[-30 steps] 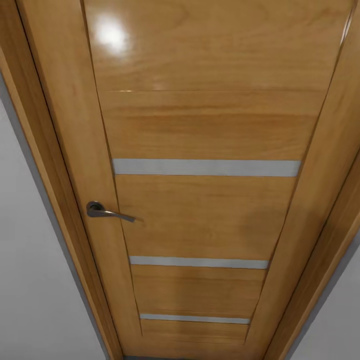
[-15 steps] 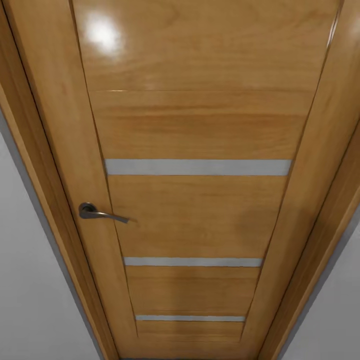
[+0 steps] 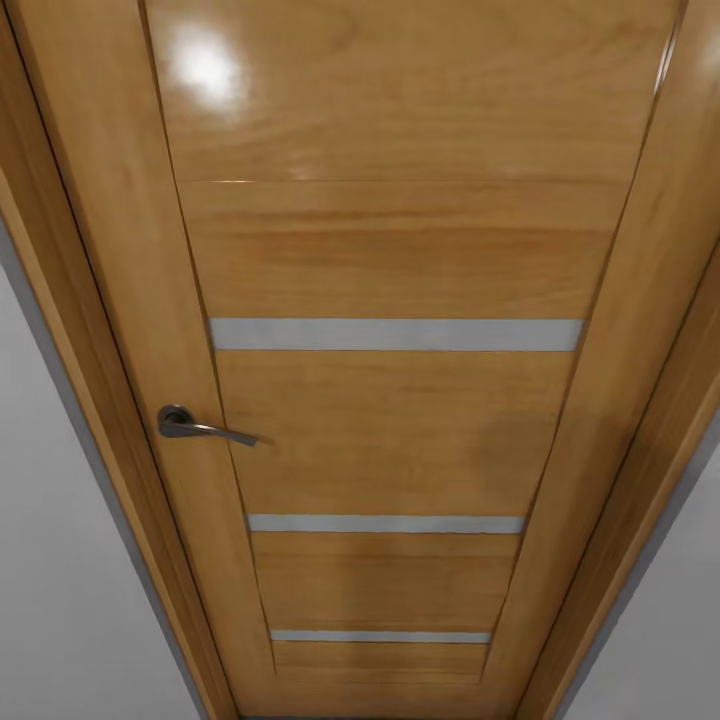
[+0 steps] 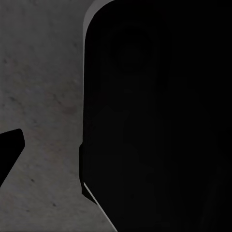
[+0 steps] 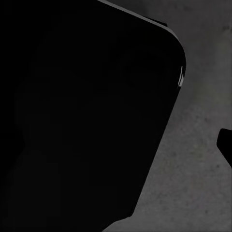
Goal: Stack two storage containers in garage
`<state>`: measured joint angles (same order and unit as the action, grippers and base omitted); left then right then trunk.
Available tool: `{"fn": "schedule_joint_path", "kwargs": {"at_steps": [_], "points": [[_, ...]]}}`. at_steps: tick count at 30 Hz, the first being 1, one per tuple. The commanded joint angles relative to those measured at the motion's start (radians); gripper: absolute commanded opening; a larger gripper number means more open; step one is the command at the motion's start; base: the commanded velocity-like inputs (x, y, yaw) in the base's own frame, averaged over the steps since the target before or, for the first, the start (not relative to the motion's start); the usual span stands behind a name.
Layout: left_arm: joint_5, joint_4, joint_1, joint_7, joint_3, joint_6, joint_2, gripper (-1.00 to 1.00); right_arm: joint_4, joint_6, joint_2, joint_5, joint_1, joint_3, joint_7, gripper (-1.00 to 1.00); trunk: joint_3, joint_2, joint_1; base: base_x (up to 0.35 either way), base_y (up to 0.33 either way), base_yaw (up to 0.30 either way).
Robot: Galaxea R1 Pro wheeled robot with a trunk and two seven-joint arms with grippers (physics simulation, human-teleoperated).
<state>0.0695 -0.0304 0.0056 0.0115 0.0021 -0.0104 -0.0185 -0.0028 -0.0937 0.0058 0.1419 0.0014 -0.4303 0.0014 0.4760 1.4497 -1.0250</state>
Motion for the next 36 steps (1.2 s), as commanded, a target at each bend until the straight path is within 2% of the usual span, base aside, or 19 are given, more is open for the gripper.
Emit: {"fn": "schedule_joint_path", "kwargs": {"at_steps": [1,36], "points": [[0.007,-0.002,0.001,0.001,-0.001,-0.001,0.000,1.00,0.000,-0.003,0.000,0.011,0.000,-0.008,0.000,1.00,0.001,0.000,0.000,0.000,0.000,0.000],[0.009,-0.002,0.001,0.001,0.001,-0.002,0.000,1.00,0.000,-0.004,0.002,0.003,0.000,-0.012,-0.008,1.00,0.001,0.000,0.000,0.000,0.000,0.000]]}}
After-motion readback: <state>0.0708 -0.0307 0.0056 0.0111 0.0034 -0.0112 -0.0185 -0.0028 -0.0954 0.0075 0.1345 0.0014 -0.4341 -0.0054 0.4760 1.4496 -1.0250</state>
